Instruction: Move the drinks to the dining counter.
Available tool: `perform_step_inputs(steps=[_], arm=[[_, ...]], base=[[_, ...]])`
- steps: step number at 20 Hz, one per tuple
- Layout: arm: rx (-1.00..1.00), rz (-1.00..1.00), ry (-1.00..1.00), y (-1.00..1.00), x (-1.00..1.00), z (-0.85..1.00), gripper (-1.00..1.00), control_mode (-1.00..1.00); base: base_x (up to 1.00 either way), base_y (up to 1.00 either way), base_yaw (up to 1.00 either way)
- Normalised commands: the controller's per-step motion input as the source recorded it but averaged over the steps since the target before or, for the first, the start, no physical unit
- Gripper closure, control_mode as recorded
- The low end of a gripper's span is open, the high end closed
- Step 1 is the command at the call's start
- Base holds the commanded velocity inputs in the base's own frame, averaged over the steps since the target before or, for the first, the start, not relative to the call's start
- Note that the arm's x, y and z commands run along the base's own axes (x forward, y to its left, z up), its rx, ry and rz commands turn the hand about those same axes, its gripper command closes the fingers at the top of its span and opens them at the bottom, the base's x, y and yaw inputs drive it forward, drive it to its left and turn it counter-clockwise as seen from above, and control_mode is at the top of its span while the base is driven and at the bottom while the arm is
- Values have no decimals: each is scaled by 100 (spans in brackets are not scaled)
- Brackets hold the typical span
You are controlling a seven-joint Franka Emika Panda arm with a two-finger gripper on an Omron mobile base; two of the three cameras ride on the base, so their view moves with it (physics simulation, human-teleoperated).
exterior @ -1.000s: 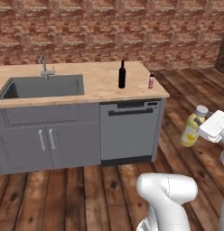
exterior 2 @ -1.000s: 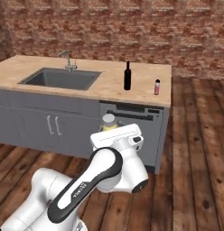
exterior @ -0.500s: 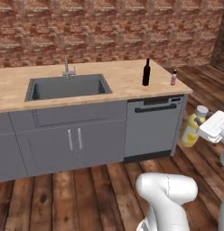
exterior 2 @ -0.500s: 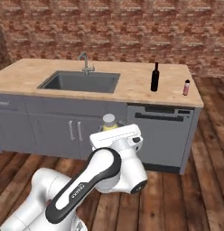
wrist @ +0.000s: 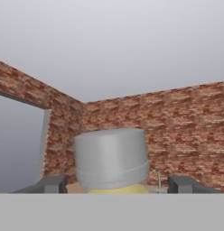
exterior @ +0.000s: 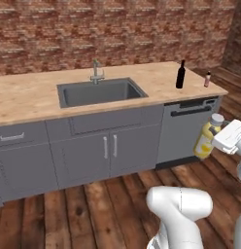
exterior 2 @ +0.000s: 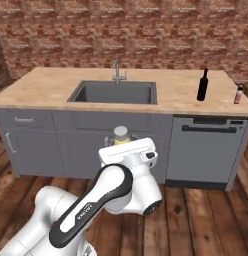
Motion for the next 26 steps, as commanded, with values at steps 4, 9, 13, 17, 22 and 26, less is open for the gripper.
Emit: perform_step_inputs(steps=[4, 9, 13, 17, 22, 26], arm=[[0, 0, 0, 0, 0, 0, 100, 100], [0, 0, 0, 0, 0, 0, 100, 100], [0, 0, 0, 0, 0, 0, 100, 100], [0, 0, 0, 0, 0, 0, 100, 100], [0, 0, 0, 0, 0, 0, 100, 100], [0, 0, 0, 0, 0, 0, 100, 100]], base=[[28, 100, -16], [50, 100, -15], [55, 100, -15], [59, 100, -14], [59, 100, -13], [65, 100, -11]])
